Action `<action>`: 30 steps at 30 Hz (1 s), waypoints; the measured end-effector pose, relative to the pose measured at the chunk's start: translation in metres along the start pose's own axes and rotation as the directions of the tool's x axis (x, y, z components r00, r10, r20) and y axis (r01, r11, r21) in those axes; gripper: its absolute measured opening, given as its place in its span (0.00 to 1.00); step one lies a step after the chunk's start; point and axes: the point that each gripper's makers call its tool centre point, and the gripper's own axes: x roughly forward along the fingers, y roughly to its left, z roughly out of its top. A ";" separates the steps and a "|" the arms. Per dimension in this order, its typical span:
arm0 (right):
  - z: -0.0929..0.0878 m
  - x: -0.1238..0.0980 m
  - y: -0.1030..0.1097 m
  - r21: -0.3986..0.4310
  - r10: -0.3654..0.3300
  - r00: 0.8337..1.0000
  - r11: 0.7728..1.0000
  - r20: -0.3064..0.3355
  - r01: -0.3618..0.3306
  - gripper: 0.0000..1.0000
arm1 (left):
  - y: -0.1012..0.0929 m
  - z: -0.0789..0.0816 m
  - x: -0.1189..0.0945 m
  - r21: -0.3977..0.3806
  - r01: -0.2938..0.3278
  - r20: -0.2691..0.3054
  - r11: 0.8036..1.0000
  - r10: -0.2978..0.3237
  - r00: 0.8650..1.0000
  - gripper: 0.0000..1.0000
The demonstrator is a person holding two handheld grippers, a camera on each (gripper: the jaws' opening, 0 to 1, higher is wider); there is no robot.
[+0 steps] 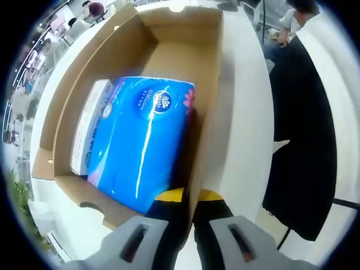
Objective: Operate the shoe box by opening the lid, removing the specified soft item, and placing it in the target area until the item is outside and the box remains undamaged.
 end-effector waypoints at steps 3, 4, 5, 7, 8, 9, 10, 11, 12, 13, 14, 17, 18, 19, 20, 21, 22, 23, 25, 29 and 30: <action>0.002 -0.004 -0.007 0.004 -0.011 1.000 1.000 0.009 0.011 0.19 | 0.000 0.000 0.000 0.000 -0.001 0.000 1.000 0.001 1.000 0.03; 0.002 -0.006 -0.010 0.005 -0.016 1.000 1.000 0.007 0.016 0.19 | 0.000 0.000 -0.001 0.000 -0.001 0.001 1.000 0.001 1.000 0.03; 0.002 -0.007 -0.012 0.007 -0.020 1.000 1.000 0.008 0.019 0.19 | 0.000 0.000 -0.001 -0.001 0.000 0.000 1.000 0.000 1.000 0.03; 0.001 -0.008 -0.015 0.015 -0.025 1.000 1.000 0.006 0.025 0.19 | 0.000 0.000 0.000 -0.001 0.002 -0.001 1.000 -0.002 1.000 0.03; 0.001 -0.009 -0.017 0.018 -0.029 1.000 0.999 0.007 0.029 0.19 | 0.000 0.000 0.000 -0.002 0.002 -0.001 1.000 -0.002 1.000 0.03; 0.001 -0.010 -0.018 0.019 -0.031 0.999 0.999 0.010 0.030 0.19 | 0.000 0.000 0.000 -0.002 0.002 0.000 1.000 -0.002 1.000 0.03; 0.002 -0.011 -0.018 0.019 -0.031 0.999 0.999 0.010 0.030 0.19 | 0.000 0.000 0.000 -0.001 0.001 0.000 1.000 -0.001 1.000 0.03; 0.002 -0.011 -0.019 0.015 -0.032 0.999 0.999 0.009 0.032 0.19 | 0.000 0.000 0.000 -0.001 0.001 -0.001 1.000 -0.001 1.000 0.03; 0.003 -0.012 -0.020 0.010 -0.038 0.999 0.999 0.011 0.038 0.19 | 0.000 0.000 0.000 -0.001 0.002 -0.001 1.000 -0.002 1.000 0.03; 0.003 -0.012 -0.021 0.004 -0.043 0.999 0.999 0.011 0.043 0.19 | 0.000 0.000 0.000 -0.001 0.003 -0.002 1.000 -0.003 1.000 0.03; 0.003 -0.012 -0.021 -0.002 -0.045 0.999 0.999 0.010 0.045 0.19 | 0.000 -0.001 0.001 -0.002 0.004 -0.002 1.000 -0.004 1.000 0.03; 0.004 -0.015 -0.024 -0.025 -0.066 0.998 0.997 0.015 0.067 0.19 | 0.000 -0.001 0.001 -0.002 0.004 -0.002 1.000 -0.004 1.000 0.03; 0.004 -0.017 -0.025 -0.038 -0.070 0.997 0.997 0.012 0.070 0.19 | 0.000 0.000 0.001 -0.001 0.003 -0.002 1.000 -0.003 1.000 0.03; 0.002 -0.020 -0.030 -0.092 -0.084 0.996 0.992 0.002 0.084 0.19 | 0.000 0.000 0.001 -0.001 0.003 -0.002 1.000 -0.003 1.000 0.03; 0.000 -0.025 -0.037 -0.151 -0.121 0.993 0.982 -0.011 0.118 0.19 | 0.000 -0.001 0.001 -0.002 0.004 -0.002 1.000 -0.004 1.000 0.03; -0.003 -0.034 -0.053 -0.181 -0.200 0.980 0.964 -0.021 0.193 0.19 | 0.000 0.000 0.001 -0.003 0.004 -0.002 1.000 -0.004 1.000 0.03; -0.004 -0.039 -0.059 -0.181 -0.214 0.977 0.962 -0.027 0.205 0.19 | 0.000 0.000 0.001 -0.002 0.004 -0.003 1.000 -0.004 1.000 0.03; -0.005 -0.045 -0.061 -0.165 -0.194 0.981 0.968 -0.024 0.188 0.19 | 0.000 0.000 0.001 -0.003 0.004 -0.002 1.000 -0.004 1.000 0.03; -0.002 -0.059 -0.073 -0.131 -0.215 0.977 0.968 0.006 0.214 0.19 | 0.000 0.000 0.001 0.001 0.003 -0.001 1.000 -0.003 1.000 0.03; 0.002 -0.077 -0.084 -0.109 -0.257 0.966 0.960 0.034 0.259 0.19 | 0.000 0.000 0.000 -0.006 0.006 -0.007 1.000 -0.006 1.000 0.03; 0.003 -0.080 -0.086 -0.111 -0.265 0.964 0.957 0.038 0.267 0.19 | 0.000 0.000 0.001 -0.009 0.006 -0.009 1.000 -0.006 1.000 0.03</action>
